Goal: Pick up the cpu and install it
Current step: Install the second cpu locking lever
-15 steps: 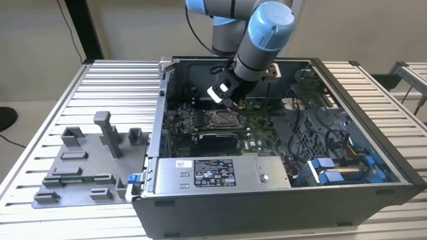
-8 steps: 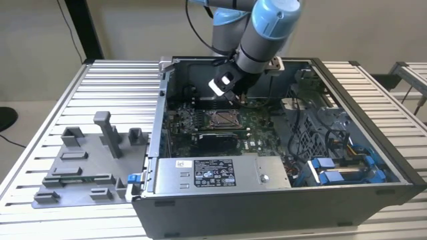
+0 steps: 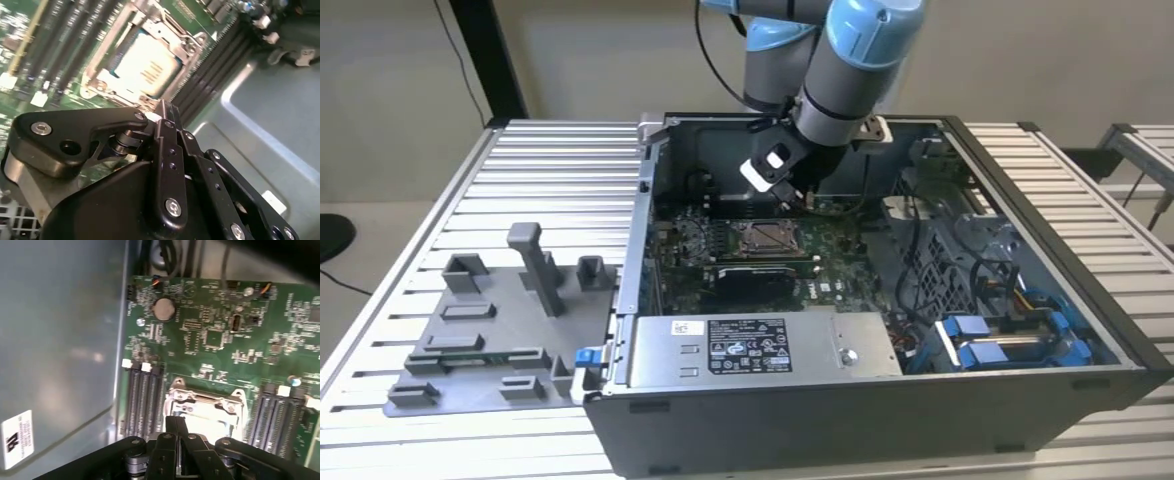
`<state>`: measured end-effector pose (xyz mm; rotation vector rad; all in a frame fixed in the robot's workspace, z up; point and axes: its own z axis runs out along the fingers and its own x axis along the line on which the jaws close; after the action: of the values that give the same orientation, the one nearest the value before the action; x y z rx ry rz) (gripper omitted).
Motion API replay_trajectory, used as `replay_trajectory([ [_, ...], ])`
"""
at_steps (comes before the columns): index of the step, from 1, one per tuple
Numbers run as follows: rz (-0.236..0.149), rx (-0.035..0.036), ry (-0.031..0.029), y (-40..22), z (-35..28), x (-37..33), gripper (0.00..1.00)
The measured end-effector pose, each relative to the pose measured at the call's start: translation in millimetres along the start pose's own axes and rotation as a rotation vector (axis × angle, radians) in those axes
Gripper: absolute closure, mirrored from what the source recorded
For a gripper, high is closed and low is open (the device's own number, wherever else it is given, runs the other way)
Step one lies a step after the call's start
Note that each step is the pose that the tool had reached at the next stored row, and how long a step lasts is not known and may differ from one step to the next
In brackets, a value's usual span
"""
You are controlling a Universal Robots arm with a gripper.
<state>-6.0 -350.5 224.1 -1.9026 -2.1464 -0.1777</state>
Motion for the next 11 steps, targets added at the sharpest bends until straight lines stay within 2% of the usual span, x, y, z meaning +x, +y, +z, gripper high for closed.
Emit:
replay_trajectory([
  [2,0.003,0.0024,-0.0233,1.5,-0.9,-0.3,1.00],
  [4,0.006,0.0039,-0.0400,4.2,-3.0,-0.1,1.00],
  [5,0.007,0.0045,-0.0458,5.9,-4.6,-0.1,1.00],
  [7,0.008,0.0054,-0.0538,9.3,-9.1,0.5,1.00],
  [8,0.009,0.0057,-0.0559,10.2,-12.0,1.0,1.00],
  [10,0.009,0.0058,-0.0566,10.2,-20.9,2.9,1.00],
  [11,0.009,0.0060,-0.0578,10.0,-22.9,3.0,1.00],
])
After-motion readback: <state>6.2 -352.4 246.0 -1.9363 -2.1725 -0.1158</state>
